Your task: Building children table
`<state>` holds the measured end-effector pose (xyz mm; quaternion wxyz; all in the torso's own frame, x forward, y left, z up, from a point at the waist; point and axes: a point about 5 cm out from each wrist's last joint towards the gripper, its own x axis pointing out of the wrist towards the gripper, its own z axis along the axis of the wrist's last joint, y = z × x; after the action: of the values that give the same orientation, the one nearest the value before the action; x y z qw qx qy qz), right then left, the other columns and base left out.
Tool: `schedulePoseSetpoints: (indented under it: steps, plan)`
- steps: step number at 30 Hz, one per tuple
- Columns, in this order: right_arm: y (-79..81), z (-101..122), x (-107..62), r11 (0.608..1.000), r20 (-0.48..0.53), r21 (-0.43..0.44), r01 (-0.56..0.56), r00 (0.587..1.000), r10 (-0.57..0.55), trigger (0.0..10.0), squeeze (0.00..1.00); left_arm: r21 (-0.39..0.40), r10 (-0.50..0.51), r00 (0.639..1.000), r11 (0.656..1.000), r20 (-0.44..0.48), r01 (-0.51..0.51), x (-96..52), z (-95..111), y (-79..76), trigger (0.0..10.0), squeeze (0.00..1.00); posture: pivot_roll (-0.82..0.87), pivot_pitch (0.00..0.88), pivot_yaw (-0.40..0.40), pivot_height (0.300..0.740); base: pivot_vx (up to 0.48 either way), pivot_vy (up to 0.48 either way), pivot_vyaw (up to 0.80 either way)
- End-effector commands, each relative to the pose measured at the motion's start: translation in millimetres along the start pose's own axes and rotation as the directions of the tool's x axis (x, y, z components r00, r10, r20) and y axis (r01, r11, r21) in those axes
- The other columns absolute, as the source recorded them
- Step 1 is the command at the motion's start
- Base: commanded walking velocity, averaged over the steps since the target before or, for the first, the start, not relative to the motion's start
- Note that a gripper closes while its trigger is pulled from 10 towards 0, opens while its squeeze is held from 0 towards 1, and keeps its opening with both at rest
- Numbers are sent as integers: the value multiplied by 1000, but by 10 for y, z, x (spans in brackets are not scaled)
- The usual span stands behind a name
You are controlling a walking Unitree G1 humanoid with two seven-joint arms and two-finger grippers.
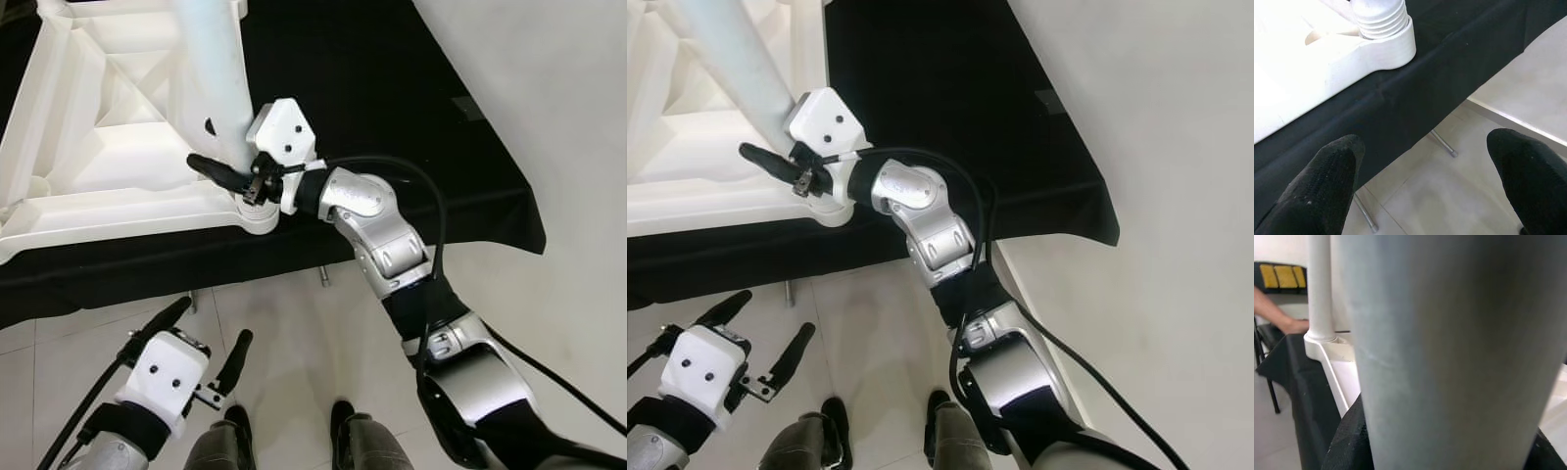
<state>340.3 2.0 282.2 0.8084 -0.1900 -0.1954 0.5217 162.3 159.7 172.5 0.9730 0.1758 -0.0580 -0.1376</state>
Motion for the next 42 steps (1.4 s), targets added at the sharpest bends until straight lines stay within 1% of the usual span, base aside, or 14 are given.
schedulePoseSetpoints:
  steps: [1, 3, 5, 7, 10, 11, 13, 16, 23, 27, 30, 31, 34, 42]
  plan:
    - [269, -737, -207, 973, -313, 225, -52, 942, 123, 10000, 0, -8, -5, 1000, 1000, -20, 5, -26, -36, -17, 10000, 0, 11, 381, -77, 740, 0, 0, 0]
    - [268, -733, -207, 965, -314, 255, -61, 939, 142, 10000, 0, -8, -5, 1000, 1000, -20, 5, -25, -37, -16, 10000, 0, 12, 381, -77, 740, 0, 0, 0]
    - [233, -727, -190, 928, -306, 370, -35, 939, 157, 10000, 0, -7, -5, 1000, 1000, -21, 4, -24, -38, -15, 10000, 0, 12, 381, -77, 740, 0, 0, 0]
    - [220, -723, -182, 912, -303, 410, -19, 940, 156, 10000, 0, -7, -5, 1000, 1000, -21, 4, -24, -38, -15, 10000, 0, 12, 381, -77, 740, 0, 0, 0]
    - [129, -737, -148, 854, -319, 513, 86, 943, 97, 10000, 0, -7, -4, 1000, 1000, -21, 4, -27, -39, -14, 10000, 0, 12, 382, -77, 740, 0, 0, 0]
    - [129, -737, -148, 854, -319, 513, 86, 943, 97, 10000, 0, -7, -4, 1000, 1000, -21, 4, -27, -39, -14, 10000, 0, 12, 382, -77, 740, 0, 0, 0]
    - [70, -783, -148, 804, -350, 562, 193, 937, 20, 10000, 0, -6, -4, 1000, 1000, -21, 3, -32, -35, -14, 10000, 0, 16, 385, -77, 740, 0, 0, 0]
    - [54, -827, -168, 776, -375, 576, 257, 927, -29, 10000, 0, -6, -3, 1000, 1000, -22, 3, -37, -32, -15, 10000, 0, 16, 387, -76, 740, 0, 0, 0]
    - [146, -893, -228, 759, -402, 580, 294, 914, -48, 10000, 0, -8, -6, 1000, 1000, -23, 6, -43, -27, -16, 10000, 0, 14, 391, -75, 740, 0, 0, 0]
    - [229, -858, -240, 810, -346, 539, 233, 937, -39, 10000, 0, -8, -7, 1000, 1000, -25, 6, -43, -31, -13, 10000, 0, 15, 390, -72, 740, 0, 0, 0]
    - [296, -819, -242, 865, -304, 480, 145, 953, 9, 10000, 0, -8, -8, 1000, 1000, -26, 8, -42, -33, -11, 10000, 0, 15, 390, -72, 740, 0, 0, 0]
    - [296, -819, -242, 865, -304, 480, 145, 953, 9, 10000, 0, -8, -8, 1000, 1000, -26, 8, -42, -33, -11, 10000, 0, 15, 390, -72, 740, 0, 0, 0]
    - [357, -750, -253, 938, -257, 346, 14, 963, 80, 10000, 0, -7, -10, 1000, 1000, -28, 10, -38, -44, -10, 10000, 0, 16, 384, -70, 740, 0, 0, 0]
    - [371, -793, -286, 960, -315, 279, -30, 941, 121, 10000, 0, -3, -10, 999, 1000, -30, 10, -34, -60, -10, 10000, 0, 17, 369, -71, 740, 0, 0, 0]
